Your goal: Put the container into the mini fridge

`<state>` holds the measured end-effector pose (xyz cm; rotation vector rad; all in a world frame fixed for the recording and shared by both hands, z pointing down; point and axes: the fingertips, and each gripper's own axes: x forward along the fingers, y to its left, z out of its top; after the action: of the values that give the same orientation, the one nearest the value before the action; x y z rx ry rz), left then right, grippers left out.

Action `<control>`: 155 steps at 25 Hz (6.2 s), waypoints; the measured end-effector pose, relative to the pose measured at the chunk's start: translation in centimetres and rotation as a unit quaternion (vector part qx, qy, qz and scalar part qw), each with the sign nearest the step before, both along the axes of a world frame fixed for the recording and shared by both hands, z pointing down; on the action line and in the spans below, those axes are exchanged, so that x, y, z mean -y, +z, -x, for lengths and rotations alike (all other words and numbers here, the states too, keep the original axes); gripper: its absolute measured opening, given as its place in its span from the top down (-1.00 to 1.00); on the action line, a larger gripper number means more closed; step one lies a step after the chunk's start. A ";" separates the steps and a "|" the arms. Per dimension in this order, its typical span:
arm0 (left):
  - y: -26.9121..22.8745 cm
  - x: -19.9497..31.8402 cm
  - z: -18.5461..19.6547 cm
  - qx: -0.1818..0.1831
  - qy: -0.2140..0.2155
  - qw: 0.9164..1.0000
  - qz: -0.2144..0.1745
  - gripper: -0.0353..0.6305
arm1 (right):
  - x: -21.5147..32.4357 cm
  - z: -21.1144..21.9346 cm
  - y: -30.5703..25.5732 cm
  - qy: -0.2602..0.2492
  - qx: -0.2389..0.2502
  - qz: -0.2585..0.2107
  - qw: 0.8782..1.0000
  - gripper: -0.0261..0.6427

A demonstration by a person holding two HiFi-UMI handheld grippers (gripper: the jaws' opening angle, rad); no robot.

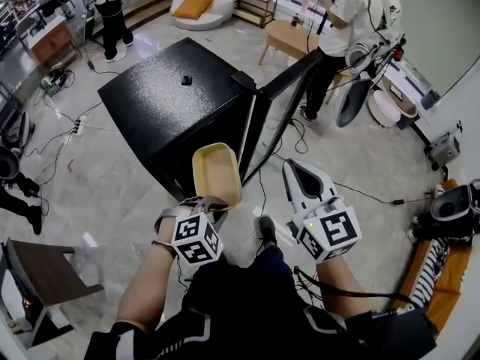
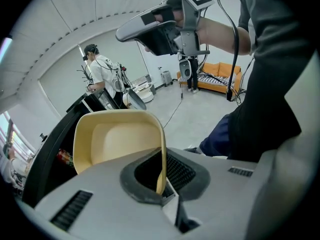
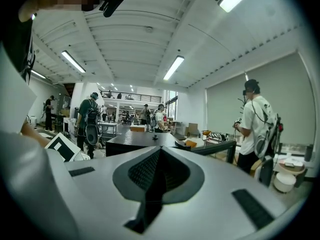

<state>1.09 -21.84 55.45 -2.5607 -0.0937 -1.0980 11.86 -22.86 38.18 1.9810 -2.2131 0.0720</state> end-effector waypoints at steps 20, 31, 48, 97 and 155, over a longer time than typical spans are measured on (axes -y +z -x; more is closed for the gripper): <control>10.7 9.2 -5.4 0.076 -0.157 0.984 0.045 0.86 | 7.9 -7.7 0.6 -0.121 -0.008 0.016 0.992 0.88; 17.4 14.1 -7.3 0.107 -0.232 0.965 0.053 0.86 | 9.4 -11.9 2.7 -0.136 -0.011 0.042 0.990 0.88; 22.0 20.5 -9.8 0.133 -0.322 0.934 0.074 0.86 | 11.6 -17.2 4.9 -0.136 -0.004 0.067 0.988 0.88; 20.8 25.8 -11.1 0.113 -0.417 0.902 0.007 0.55 | 14.8 -20.8 7.1 -0.195 0.013 0.072 0.978 0.88; -20.9 7.7 8.4 -0.379 -0.547 0.738 -0.111 0.86 | 12.4 3.1 -3.1 -0.342 0.026 -0.015 0.939 0.88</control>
<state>-7.35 -29.54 34.53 -2.5054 1.7869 -0.1333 8.80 -35.23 35.10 1.1225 -2.8080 -0.0012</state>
